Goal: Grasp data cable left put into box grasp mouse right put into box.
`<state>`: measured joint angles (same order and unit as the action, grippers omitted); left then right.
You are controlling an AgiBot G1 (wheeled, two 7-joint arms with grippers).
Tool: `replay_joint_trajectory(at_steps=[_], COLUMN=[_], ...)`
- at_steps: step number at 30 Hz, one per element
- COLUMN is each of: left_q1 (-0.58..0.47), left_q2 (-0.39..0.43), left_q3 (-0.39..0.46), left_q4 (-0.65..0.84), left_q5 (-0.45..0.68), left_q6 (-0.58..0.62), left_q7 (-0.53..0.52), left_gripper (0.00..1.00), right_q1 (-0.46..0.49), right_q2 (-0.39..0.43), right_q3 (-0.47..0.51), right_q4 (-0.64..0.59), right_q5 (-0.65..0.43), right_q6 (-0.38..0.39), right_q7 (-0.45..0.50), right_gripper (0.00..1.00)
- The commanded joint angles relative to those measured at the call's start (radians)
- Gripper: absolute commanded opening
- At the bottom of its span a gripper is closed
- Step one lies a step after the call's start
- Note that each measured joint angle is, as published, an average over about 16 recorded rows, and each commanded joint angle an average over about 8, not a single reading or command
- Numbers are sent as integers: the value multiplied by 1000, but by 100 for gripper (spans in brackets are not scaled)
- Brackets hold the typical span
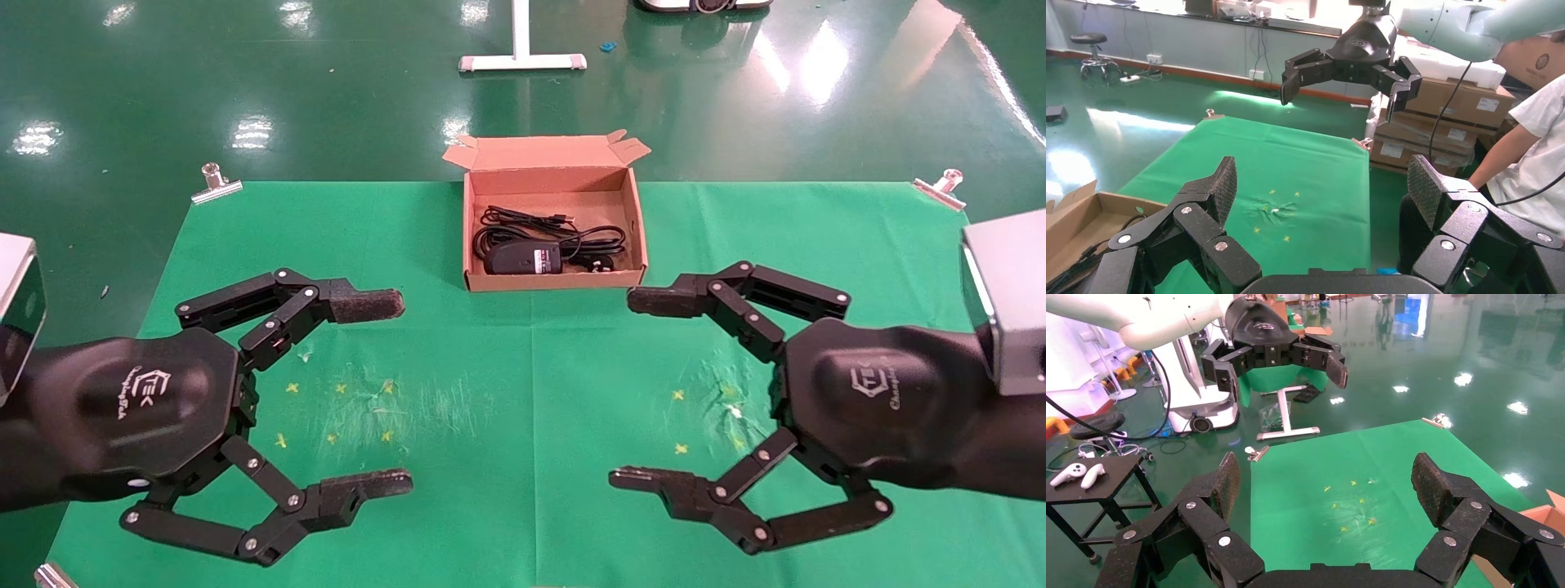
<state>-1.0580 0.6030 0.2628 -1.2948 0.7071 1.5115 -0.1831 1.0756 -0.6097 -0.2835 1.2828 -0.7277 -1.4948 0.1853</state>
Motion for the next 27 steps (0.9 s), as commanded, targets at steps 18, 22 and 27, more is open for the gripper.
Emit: replay_joint_trajectory(at_steps=[18, 22, 27], left_q1=[-13, -14, -15], left_q2=[6, 7, 7], left_q3=[13, 14, 15], left_q4=[9, 9, 10], left_q5=[19, 20, 21], left_q6=[-13, -14, -15], left_q7=[-3, -4, -4], left_gripper=[100, 100, 100], right_q1=[0, 0, 0], right_q2=[0, 0, 0], right_q3=[0, 0, 0], right_q4=[0, 0, 0], right_q5=[0, 0, 0], right_q6=[1, 1, 0], right_q7=[0, 0, 0], right_gripper=[100, 100, 100])
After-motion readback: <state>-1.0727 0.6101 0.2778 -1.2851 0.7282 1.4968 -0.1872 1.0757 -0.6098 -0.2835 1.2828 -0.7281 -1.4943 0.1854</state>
